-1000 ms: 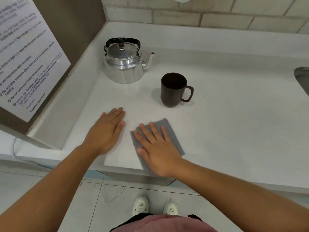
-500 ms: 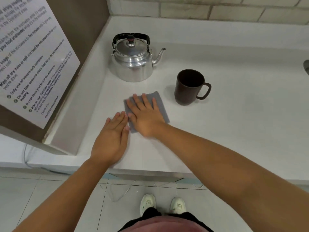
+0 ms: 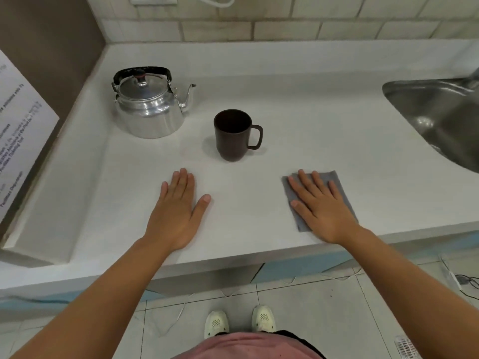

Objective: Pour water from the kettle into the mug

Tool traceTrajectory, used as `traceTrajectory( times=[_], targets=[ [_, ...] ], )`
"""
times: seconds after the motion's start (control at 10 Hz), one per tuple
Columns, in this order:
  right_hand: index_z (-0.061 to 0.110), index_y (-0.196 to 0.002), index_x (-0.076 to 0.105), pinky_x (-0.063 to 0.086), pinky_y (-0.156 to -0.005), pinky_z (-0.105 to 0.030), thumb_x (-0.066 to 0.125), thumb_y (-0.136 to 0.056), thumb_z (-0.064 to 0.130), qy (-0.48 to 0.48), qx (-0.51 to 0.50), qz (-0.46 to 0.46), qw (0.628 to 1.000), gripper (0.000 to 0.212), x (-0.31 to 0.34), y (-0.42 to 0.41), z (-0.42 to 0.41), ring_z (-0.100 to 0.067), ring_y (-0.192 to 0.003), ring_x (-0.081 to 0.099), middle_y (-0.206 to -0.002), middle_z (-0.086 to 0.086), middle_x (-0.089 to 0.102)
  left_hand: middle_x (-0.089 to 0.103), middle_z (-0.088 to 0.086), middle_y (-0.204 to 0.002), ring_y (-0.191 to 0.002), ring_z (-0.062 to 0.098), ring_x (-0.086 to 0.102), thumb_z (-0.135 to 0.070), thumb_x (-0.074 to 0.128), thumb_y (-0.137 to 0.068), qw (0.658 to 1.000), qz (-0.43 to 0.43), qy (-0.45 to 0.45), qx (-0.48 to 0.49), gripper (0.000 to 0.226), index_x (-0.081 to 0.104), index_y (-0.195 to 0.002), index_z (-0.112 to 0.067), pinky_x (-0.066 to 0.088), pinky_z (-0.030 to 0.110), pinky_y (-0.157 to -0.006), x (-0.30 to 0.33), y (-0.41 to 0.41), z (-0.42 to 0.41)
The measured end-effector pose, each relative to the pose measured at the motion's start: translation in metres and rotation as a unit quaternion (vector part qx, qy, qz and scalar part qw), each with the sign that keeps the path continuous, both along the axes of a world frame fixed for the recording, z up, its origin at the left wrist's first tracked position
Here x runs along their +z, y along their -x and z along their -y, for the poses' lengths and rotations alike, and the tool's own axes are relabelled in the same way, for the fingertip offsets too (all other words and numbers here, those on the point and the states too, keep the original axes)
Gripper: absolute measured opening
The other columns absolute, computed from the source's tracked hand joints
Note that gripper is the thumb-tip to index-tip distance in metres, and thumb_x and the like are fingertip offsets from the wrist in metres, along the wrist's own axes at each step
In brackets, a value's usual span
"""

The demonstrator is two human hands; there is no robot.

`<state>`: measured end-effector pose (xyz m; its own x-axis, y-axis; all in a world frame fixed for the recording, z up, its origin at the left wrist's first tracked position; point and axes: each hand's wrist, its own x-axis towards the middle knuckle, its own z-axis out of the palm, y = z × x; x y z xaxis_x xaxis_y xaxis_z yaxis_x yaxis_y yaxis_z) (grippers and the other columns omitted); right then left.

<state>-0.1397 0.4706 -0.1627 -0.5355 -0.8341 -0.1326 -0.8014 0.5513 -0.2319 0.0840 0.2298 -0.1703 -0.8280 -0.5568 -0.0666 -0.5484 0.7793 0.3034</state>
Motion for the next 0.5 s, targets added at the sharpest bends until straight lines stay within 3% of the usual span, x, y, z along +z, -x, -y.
traceTrajectory(
  times=[0.3,0.4,0.5],
  targets=[
    [0.040,-0.146,-0.011,-0.010,-0.118,-0.044,0.006,-0.091,0.058,-0.010,0.007,0.013,1.000,0.059,0.006,0.010,-0.013,-0.016,-0.147,-0.015,-0.160,0.010,-0.011,-0.015,0.002,-0.160,-0.143,0.011,-0.019,-0.060,0.004,-0.092,1.000,0.028,0.000,0.011,0.076,-0.009,-0.151,-0.013,-0.011,0.031,-0.116,-0.001,0.017,-0.008],
    [0.037,-0.150,0.010,0.010,-0.118,-0.046,0.023,-0.094,0.054,-0.039,0.023,0.003,0.999,0.060,0.024,0.018,-0.005,-0.023,-0.148,0.008,-0.162,0.006,0.009,-0.015,0.000,-0.160,-0.145,0.011,-0.015,-0.065,0.006,-0.090,0.996,0.081,-0.034,0.010,0.080,-0.008,-0.151,-0.016,-0.005,0.029,-0.116,0.010,0.020,0.001],
    [0.037,-0.137,0.043,0.035,-0.101,-0.038,0.037,-0.089,0.057,-0.105,0.011,0.036,0.994,0.052,0.060,0.035,0.017,-0.022,-0.131,0.043,-0.147,0.006,0.045,-0.004,0.000,-0.162,-0.148,0.017,0.003,-0.067,0.018,-0.092,0.979,0.187,-0.086,0.004,0.081,0.002,-0.153,-0.016,0.010,0.034,-0.117,0.039,0.032,0.021]
  ],
)
